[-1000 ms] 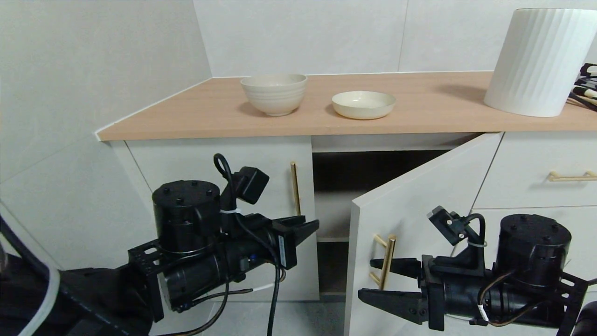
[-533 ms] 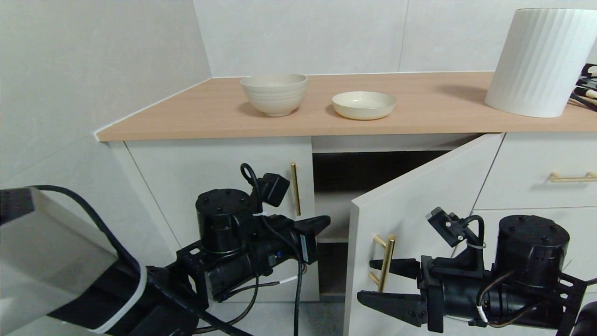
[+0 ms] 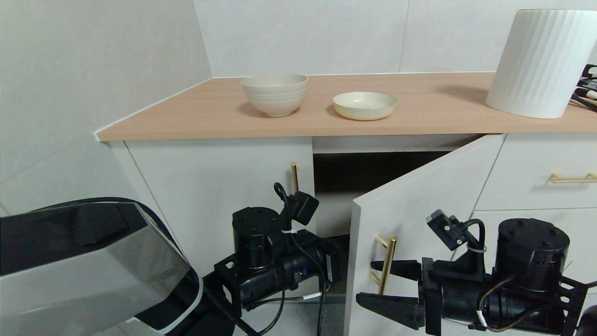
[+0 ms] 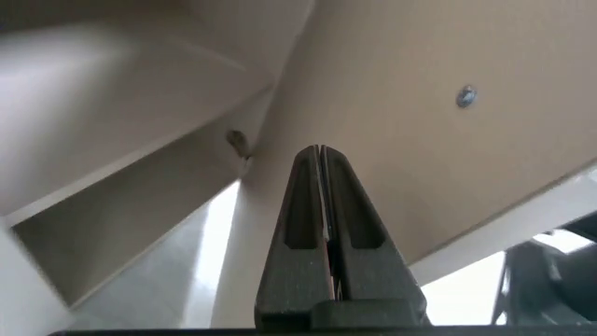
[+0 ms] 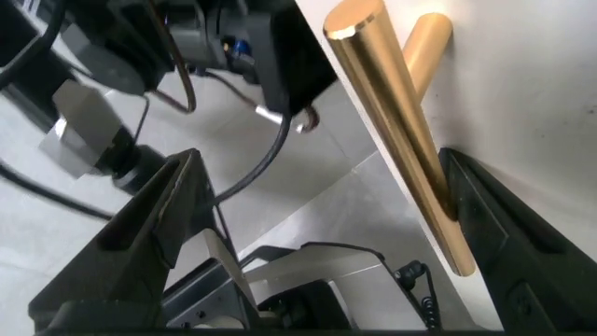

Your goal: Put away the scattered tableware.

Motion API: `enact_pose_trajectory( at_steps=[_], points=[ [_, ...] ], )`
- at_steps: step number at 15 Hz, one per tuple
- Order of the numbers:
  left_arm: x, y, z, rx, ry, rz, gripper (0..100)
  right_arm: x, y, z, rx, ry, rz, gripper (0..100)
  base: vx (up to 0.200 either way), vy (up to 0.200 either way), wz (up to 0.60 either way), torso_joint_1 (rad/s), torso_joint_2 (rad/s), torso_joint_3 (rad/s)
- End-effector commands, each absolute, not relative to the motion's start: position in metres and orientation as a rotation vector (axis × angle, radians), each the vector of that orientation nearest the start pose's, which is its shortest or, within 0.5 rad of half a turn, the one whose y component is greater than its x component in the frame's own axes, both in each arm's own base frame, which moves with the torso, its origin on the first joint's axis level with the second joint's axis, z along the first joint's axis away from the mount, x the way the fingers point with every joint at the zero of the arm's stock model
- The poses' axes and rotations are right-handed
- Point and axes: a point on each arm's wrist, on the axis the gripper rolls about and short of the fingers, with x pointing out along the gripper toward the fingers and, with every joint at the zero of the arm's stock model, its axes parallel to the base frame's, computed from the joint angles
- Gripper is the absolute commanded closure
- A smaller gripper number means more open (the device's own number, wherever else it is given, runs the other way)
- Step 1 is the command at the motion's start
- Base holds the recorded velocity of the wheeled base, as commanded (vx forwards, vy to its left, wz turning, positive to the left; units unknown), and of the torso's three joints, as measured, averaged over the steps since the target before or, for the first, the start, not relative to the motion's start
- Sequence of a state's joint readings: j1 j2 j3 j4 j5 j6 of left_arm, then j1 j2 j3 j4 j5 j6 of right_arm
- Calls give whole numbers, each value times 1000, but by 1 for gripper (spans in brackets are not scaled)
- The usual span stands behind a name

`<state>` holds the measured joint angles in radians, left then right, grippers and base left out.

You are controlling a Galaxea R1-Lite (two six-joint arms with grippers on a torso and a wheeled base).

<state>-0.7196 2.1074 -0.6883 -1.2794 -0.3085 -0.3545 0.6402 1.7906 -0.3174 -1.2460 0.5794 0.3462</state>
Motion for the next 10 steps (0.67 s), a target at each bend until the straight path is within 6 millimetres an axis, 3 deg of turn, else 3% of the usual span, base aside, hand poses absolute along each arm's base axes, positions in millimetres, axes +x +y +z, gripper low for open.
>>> enact_pose_trajectory(
  at_steps=[1, 6, 10],
  points=[
    [263, -242, 81, -292, 326, -1012, 100, 196, 157, 105, 289, 431, 1115, 0, 0, 0, 0, 0, 0, 0],
    [261, -245, 83, -293, 323, -1037, 100, 189, 132, 115, 298, 376, 996, 0, 0, 0, 0, 0, 0, 0],
    [260, -246, 85, -293, 320, -1041, 100, 159, 106, 129, 230, 254, 840, 0, 0, 0, 0, 0, 0, 0]
  ],
)
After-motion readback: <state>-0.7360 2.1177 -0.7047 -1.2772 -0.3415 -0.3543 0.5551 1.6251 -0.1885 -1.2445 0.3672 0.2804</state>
